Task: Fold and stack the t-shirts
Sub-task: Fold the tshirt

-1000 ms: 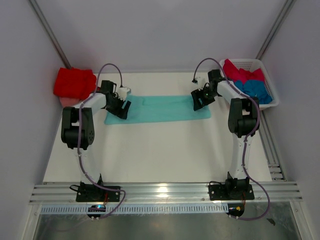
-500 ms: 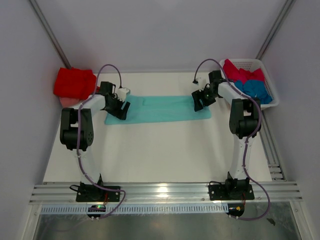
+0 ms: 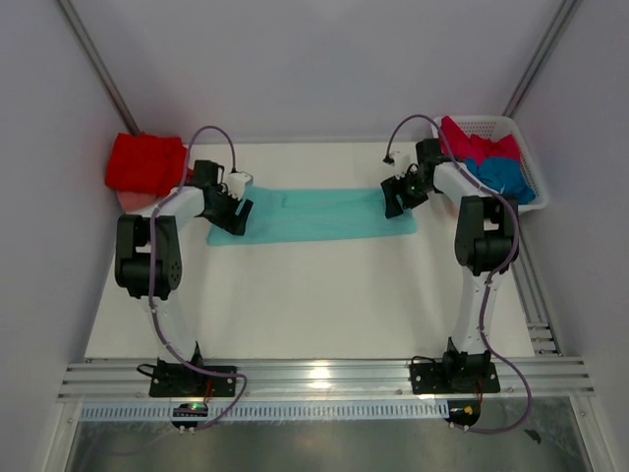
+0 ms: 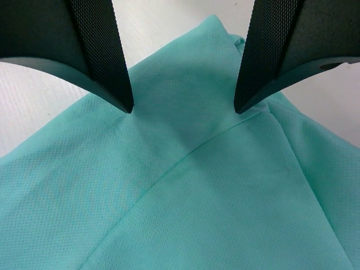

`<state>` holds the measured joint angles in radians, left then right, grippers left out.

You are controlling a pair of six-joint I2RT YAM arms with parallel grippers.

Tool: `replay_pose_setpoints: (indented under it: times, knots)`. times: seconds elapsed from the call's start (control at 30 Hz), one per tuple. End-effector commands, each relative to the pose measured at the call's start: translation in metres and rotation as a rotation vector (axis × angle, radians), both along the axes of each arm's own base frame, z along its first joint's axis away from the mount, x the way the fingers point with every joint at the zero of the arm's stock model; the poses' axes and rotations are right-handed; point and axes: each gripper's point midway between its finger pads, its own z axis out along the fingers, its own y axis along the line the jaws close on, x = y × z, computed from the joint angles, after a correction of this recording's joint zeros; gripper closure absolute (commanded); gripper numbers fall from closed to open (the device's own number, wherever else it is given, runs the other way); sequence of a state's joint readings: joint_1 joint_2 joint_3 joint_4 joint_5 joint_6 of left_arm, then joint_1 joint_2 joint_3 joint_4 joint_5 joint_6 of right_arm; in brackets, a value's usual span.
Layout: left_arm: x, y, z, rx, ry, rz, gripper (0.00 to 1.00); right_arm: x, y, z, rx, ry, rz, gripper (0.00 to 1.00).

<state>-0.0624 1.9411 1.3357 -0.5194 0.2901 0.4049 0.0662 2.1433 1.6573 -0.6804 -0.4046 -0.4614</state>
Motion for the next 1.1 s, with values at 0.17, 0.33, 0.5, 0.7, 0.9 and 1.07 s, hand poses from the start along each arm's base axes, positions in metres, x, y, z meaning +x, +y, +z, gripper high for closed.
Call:
replay_pose_setpoints:
  times: [0.17,0.33,0.5,0.7,0.9,1.07]
  knots:
    - [-0.001,0.008,0.030,0.017,-0.068,0.004,0.26,0.002,0.006,0.064,0.055,-0.169,0.058,0.27]
    - [-0.008,0.011,0.043,0.028,-0.107,0.010,0.26,-0.005,0.009,0.091,0.073,-0.261,0.099,0.26]
    - [-0.013,0.008,0.064,0.006,-0.163,0.015,0.26,-0.005,0.008,0.116,0.090,-0.365,0.081,0.26]
    - [-0.030,-0.001,0.107,-0.049,-0.251,-0.010,0.26,-0.014,0.003,0.155,0.082,-0.507,0.043,0.25]
    - [-0.062,-0.021,0.103,-0.066,-0.174,-0.126,0.26,-0.006,-0.007,0.134,0.031,-0.466,-0.002,0.25]
    - [-0.087,-0.037,0.080,0.081,-0.124,-0.247,0.26,0.000,-0.015,0.109,-0.006,-0.408,-0.045,0.25]
